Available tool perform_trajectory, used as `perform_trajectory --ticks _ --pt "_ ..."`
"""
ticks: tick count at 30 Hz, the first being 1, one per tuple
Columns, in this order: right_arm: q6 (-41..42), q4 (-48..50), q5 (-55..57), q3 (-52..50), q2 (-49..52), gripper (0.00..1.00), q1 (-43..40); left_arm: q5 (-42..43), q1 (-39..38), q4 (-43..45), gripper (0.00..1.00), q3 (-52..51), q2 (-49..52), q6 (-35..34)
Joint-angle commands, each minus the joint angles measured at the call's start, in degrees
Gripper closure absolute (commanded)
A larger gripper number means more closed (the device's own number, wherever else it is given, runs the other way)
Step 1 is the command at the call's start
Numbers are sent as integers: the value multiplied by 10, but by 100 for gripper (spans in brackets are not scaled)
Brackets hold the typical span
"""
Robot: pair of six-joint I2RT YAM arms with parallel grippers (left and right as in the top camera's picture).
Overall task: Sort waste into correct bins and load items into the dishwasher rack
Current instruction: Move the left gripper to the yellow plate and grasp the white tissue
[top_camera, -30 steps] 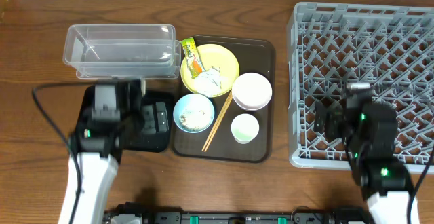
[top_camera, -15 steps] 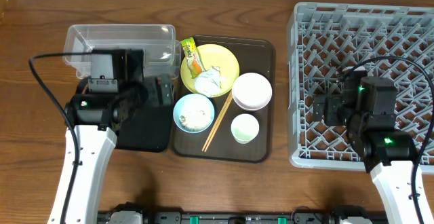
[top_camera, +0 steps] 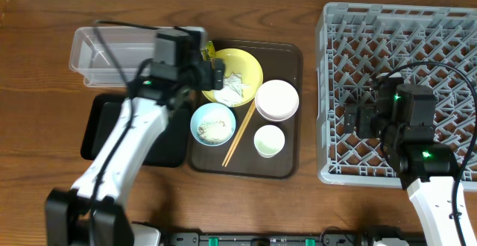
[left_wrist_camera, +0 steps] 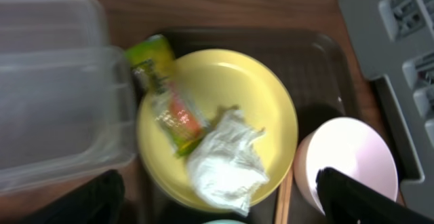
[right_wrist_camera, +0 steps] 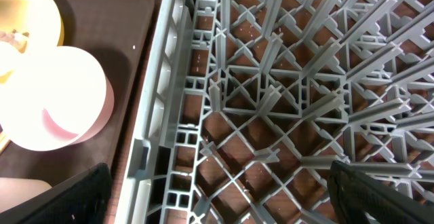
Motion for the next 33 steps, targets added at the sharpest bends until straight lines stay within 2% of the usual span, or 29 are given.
perform_trajectory --ticks 1,11,15,18,20,24,26,29,32,33 --pt "6 0 -4 11 3 1 0 -8 -33 26 8 17 45 5" --pt "6 0 -4 11 13 1 0 -9 -63 46 18 17 164 5" --pt "6 0 -4 11 21 1 0 -19 -63 48 19 17 191 5" --pt "6 0 -4 11 22 1 0 -23 -63 48 25 17 205 5" --pt "6 0 -4 11 22 1 0 -23 -63 48 34 17 209 5" --pt "6 0 -4 11 22 1 0 -23 -63 47 63 17 209 5" --pt "6 0 -4 11 22 1 0 -23 -63 43 74 17 209 5" --pt "6 0 -4 11 22 1 0 -23 -63 37 82 17 209 5" --pt "6 0 -4 11 22 1 0 -23 -63 35 94 17 209 5" --pt "6 0 -4 11 22 1 0 -23 -63 35 94 17 209 5"
